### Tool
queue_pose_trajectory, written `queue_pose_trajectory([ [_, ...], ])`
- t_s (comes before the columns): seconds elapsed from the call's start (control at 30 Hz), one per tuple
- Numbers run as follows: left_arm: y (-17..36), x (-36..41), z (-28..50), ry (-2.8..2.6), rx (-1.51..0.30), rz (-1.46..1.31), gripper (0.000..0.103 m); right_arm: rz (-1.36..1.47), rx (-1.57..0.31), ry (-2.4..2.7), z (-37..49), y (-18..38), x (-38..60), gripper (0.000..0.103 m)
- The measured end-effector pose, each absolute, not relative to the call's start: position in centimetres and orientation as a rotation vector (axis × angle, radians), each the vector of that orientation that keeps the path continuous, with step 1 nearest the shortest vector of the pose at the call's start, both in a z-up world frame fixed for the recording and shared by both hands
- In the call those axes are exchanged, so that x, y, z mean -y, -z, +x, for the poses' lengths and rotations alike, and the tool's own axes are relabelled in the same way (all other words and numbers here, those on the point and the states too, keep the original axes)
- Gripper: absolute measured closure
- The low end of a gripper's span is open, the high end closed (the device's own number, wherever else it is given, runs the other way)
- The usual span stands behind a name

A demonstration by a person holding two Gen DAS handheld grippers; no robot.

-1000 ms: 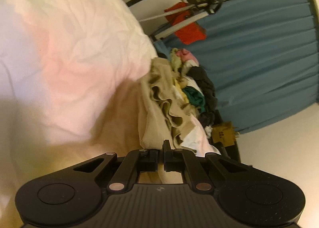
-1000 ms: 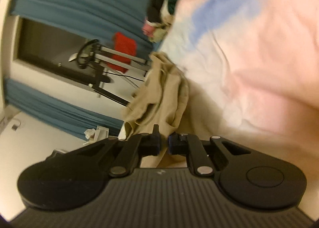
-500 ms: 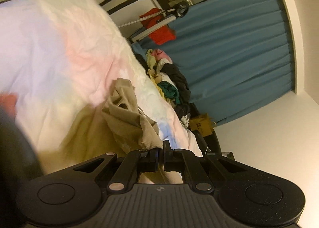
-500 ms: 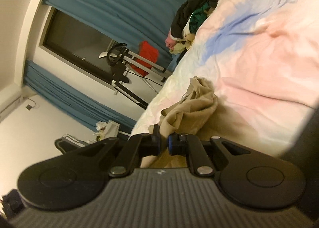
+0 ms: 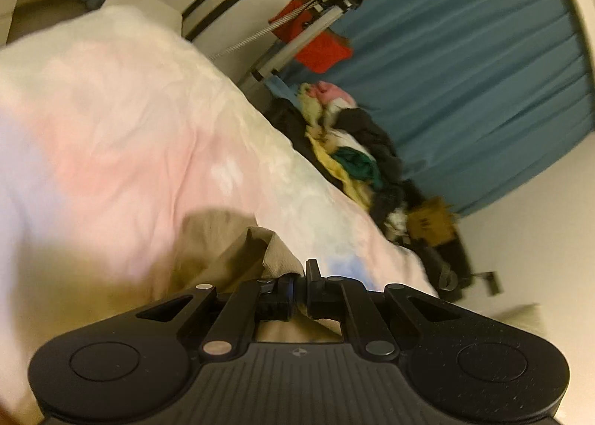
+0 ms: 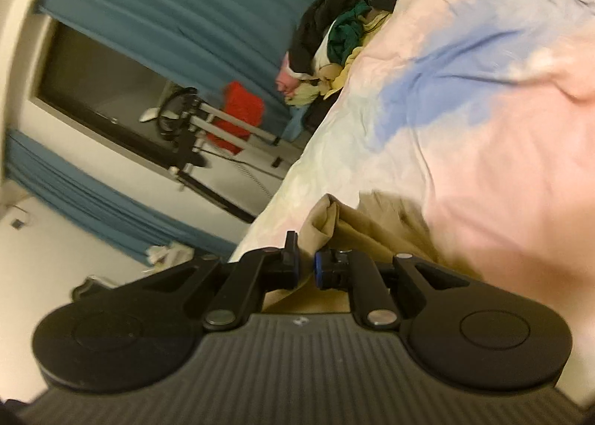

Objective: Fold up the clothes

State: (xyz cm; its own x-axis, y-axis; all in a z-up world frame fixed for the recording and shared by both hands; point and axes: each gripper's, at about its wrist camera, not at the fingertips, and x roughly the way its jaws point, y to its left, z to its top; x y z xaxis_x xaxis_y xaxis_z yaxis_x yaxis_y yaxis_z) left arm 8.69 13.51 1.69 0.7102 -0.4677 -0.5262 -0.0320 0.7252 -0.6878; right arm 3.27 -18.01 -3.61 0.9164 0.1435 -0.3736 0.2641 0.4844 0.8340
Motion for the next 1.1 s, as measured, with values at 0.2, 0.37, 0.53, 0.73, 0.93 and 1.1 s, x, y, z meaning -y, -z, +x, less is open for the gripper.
queue_pose_trajectory([
  [0.2, 1.3, -12.1, 15.4, 0.223, -0.697, -0.692, 0.096, 1.088, -0.51, 0.118, 11.1, 7.5, 20.1, 0.09],
  [0.37, 4.0, -11.9, 17.0, 0.227, -0.711, -0.661, 0.093, 1.02, -0.558, 0.037, 12.6, 9.6, 20.6, 0.082],
  [0.53, 3.4, -11.3, 15.4, 0.256, -0.692, -0.559, 0.034, 0.912, -0.499, -0.084, 10.9, 7.7, 19.0, 0.017],
  [0.73, 2.0, -8.3, 12.5, 0.389, -0.681, -0.295, 0.022, 0.685, -0.485, -0.14, 8.9, 5.7, 15.8, 0.02],
  [0.93, 4.6, -5.8, 14.1, 0.33, -0.716, -0.152, 0.022, 0.464, -0.583, -0.049, 12.4, 8.1, 14.3, 0.062],
  [1.1, 7.9, -4.8, 16.6, 0.28, -0.762, -0.093, 0.026, 0.343, -0.638, 0.016, 16.5, 11.1, 14.1, 0.065],
])
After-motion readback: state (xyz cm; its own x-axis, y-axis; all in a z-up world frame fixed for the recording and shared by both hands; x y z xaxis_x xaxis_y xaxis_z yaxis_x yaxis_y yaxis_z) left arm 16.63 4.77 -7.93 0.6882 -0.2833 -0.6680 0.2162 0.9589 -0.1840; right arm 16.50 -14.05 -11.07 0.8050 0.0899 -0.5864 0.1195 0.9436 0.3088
